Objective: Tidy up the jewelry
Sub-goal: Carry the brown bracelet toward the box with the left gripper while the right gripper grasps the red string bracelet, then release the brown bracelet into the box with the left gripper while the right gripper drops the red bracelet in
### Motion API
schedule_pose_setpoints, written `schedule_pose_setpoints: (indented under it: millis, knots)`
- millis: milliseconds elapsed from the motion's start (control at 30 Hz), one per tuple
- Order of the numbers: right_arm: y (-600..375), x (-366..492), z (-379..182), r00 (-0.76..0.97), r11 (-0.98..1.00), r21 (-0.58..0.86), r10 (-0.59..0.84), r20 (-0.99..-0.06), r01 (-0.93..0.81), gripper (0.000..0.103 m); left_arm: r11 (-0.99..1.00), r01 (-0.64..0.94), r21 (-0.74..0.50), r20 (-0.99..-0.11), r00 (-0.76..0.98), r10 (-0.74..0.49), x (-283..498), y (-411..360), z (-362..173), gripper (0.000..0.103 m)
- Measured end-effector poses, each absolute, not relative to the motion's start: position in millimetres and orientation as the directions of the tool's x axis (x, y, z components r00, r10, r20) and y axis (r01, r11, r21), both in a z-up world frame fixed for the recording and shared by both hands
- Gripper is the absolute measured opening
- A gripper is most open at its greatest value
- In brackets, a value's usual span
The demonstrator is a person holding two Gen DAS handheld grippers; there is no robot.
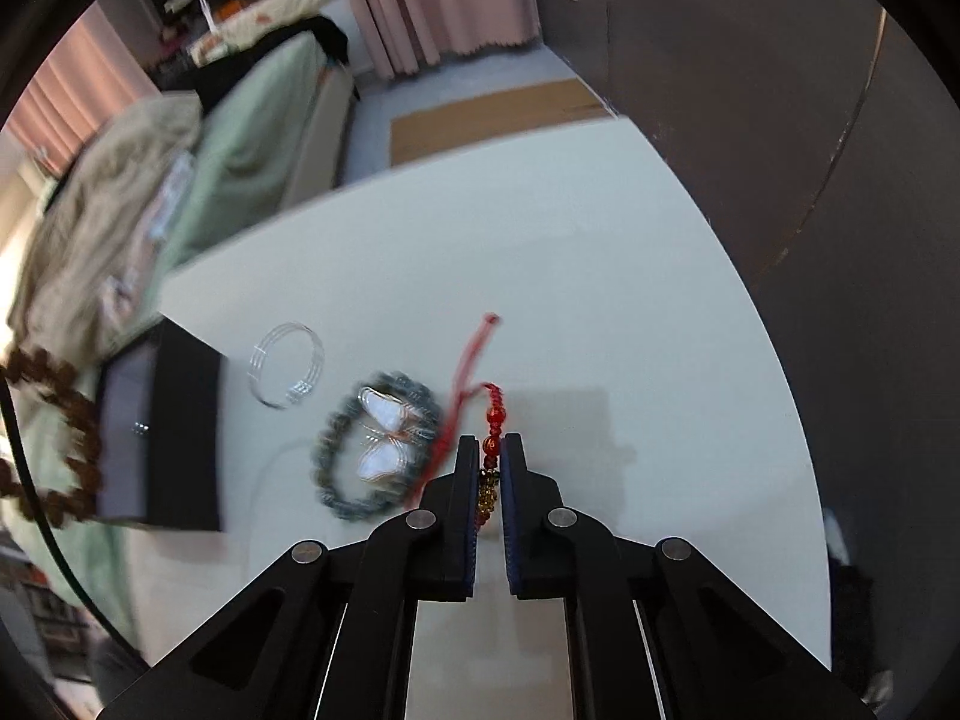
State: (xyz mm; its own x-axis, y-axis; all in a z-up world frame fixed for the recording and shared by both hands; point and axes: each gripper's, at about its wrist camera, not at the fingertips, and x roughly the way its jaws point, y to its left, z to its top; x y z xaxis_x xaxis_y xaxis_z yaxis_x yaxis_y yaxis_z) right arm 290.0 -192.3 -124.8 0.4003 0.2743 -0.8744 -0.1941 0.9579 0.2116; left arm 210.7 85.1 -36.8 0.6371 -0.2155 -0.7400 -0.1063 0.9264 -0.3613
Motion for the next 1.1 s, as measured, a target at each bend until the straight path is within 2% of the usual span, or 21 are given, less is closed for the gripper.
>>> schedule_pose_setpoints:
  millis: [267, 467, 500, 567, 600, 633, 867, 1100]
  knots:
    - [-183, 268, -82, 0.44, 0.887, 0.385, 0.46, -0.771, -0.254, 0.008, 0.916, -0.115, -0.385, -0.735, 0.638, -0.229, 216, 100, -46, 0.02]
    - [-161, 262, -61, 0.441, 0.838, 0.444, 0.545, -0.713, -0.318, 0.008, 0.89, -0.067, -0.45, -0.691, 0.658, -0.3, 225, 99, -53, 0.02]
    - [-158, 261, -59, 0.439, 0.835, 0.444, 0.549, -0.711, -0.325, 0.008, 0.893, -0.067, -0.445, -0.684, 0.669, -0.291, 227, 100, -56, 0.023]
    - [-151, 261, -58, 0.422, 0.82, 0.459, 0.57, -0.705, -0.342, 0.008, 0.903, -0.095, -0.42, -0.716, 0.646, -0.265, 231, 103, -63, 0.038]
    - [-146, 262, -57, 0.416, 0.816, 0.461, 0.576, -0.704, -0.35, 0.008, 0.901, -0.109, -0.419, -0.727, 0.635, -0.261, 231, 105, -66, 0.05]
    - [-142, 261, -57, 0.411, 0.813, 0.459, 0.579, -0.704, -0.359, 0.008, 0.896, -0.118, -0.427, -0.727, 0.634, -0.263, 230, 108, -68, 0.053]
    - [-110, 264, -54, 0.357, 0.759, 0.495, 0.642, -0.679, -0.423, 0.008, 0.88, -0.185, -0.438, -0.73, 0.645, -0.228, 206, 135, -68, 0.059]
    - [-73, 272, -52, 0.278, 0.683, 0.549, 0.713, -0.643, -0.483, 0.008, 0.88, -0.228, -0.416, -0.732, 0.659, -0.175, 181, 148, -53, 0.079]
